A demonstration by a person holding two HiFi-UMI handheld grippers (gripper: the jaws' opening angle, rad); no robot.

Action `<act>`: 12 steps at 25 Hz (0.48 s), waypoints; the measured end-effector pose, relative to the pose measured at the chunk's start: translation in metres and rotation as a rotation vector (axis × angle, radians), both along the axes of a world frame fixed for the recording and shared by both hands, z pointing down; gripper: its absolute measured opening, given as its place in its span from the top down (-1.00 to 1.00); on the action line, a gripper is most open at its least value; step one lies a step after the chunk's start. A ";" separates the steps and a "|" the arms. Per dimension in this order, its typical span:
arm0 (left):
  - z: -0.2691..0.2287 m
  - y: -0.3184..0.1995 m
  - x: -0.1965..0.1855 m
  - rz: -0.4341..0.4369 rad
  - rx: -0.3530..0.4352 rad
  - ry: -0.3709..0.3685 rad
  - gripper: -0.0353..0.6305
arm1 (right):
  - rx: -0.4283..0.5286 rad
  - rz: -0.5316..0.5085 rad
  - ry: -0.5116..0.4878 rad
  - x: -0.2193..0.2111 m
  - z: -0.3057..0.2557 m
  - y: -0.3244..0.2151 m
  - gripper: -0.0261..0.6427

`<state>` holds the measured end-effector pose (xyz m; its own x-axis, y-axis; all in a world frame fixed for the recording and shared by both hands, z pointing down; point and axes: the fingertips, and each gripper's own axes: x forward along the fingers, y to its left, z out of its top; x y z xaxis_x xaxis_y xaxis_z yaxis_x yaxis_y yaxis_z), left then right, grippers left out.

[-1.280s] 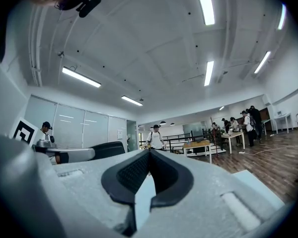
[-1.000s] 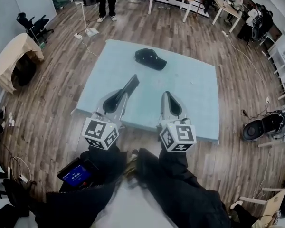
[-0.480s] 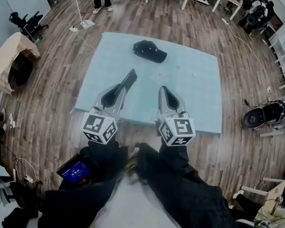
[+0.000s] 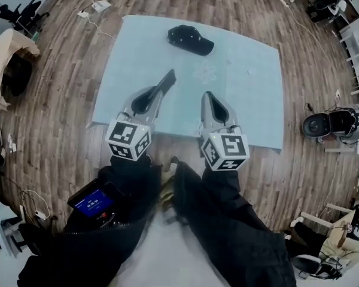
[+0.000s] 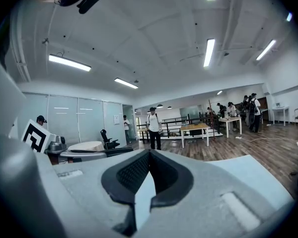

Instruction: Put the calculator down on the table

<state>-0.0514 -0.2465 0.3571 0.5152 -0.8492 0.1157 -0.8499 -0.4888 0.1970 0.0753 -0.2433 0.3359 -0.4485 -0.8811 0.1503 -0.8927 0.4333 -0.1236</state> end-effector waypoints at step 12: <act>0.114 -0.022 -0.014 -0.053 -0.183 -0.098 0.75 | -0.237 -0.046 0.038 -0.021 0.119 -0.031 0.93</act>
